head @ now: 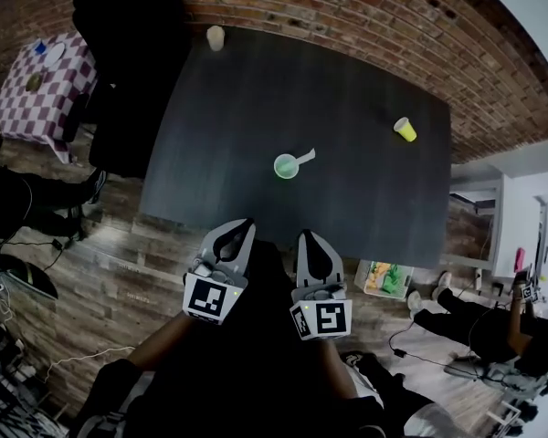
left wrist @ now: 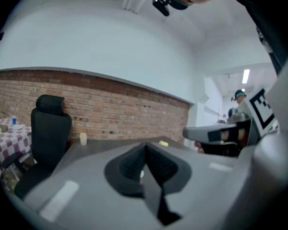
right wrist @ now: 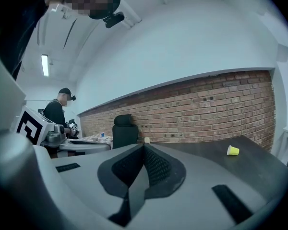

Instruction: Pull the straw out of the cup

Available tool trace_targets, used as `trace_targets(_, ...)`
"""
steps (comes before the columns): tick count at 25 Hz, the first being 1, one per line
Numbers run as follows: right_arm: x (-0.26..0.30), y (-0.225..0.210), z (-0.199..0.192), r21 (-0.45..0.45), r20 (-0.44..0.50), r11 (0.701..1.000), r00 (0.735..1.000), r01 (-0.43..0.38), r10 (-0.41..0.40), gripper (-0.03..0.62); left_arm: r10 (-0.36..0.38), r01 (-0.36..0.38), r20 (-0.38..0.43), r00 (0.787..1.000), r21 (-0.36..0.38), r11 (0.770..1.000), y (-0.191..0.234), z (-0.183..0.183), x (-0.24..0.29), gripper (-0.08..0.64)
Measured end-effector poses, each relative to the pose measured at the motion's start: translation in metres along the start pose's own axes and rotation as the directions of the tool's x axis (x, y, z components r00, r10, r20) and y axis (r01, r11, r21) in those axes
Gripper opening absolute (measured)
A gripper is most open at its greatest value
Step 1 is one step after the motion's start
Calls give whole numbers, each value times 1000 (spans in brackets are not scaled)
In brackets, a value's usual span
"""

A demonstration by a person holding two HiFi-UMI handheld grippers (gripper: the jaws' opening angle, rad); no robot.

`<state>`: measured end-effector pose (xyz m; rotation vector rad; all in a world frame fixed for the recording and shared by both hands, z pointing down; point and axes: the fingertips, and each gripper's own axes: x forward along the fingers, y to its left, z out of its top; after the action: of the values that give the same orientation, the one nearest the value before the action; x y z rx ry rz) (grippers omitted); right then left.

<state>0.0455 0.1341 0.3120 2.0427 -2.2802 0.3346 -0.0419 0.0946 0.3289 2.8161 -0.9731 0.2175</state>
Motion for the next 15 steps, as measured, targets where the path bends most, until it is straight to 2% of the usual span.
trace_targets(7, 39, -29, 0, 3, -29, 1000, 999, -18, 18, 4, 13, -13, 3, 1000, -7, 1000, 19, 11, 48, 5)
trace_targets(15, 80, -65, -26, 36, -80, 999, 997, -18, 21, 5, 48, -50, -58, 997, -32, 998, 29, -19, 92, 5)
